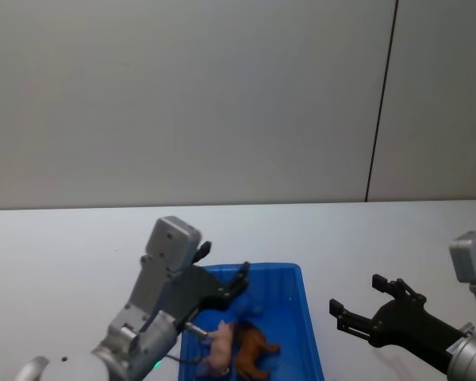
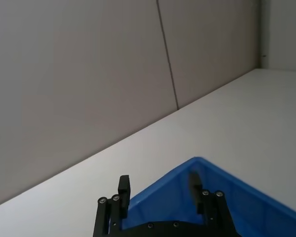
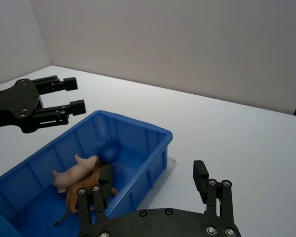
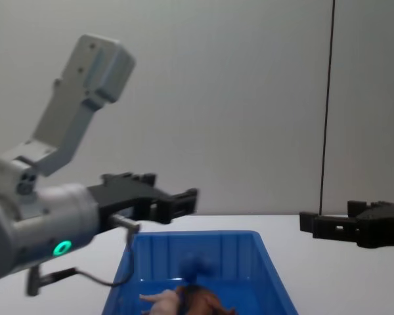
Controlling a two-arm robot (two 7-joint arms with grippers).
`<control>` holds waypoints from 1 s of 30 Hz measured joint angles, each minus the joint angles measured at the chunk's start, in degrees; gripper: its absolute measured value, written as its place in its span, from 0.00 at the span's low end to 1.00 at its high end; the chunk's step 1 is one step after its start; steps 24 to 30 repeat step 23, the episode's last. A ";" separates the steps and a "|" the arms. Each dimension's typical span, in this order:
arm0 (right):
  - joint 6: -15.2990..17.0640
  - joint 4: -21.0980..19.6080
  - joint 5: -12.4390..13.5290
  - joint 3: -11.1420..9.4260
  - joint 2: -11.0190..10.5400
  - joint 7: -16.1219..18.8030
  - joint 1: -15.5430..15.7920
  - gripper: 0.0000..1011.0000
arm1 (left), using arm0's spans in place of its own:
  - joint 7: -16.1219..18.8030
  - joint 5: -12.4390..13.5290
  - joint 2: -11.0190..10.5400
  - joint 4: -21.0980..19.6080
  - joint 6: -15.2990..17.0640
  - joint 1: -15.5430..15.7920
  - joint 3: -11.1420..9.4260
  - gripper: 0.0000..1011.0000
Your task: Pick up the two dolls from the table and place them into the box.
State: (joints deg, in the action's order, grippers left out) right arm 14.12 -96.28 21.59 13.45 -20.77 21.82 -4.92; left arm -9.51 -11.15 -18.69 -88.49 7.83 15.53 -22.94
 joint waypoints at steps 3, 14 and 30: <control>0.00 0.00 0.00 0.00 0.00 0.00 0.00 0.99 | -1.80 0.56 1.34 1.27 -1.48 1.17 -0.61 0.78; 0.00 0.00 0.00 0.00 0.00 0.00 0.00 0.99 | -4.86 1.22 3.42 3.07 -5.48 3.04 -1.46 0.99; 0.00 0.00 0.00 0.00 0.00 0.00 0.00 0.99 | -6.04 1.43 4.20 3.72 -7.23 3.73 -1.75 0.99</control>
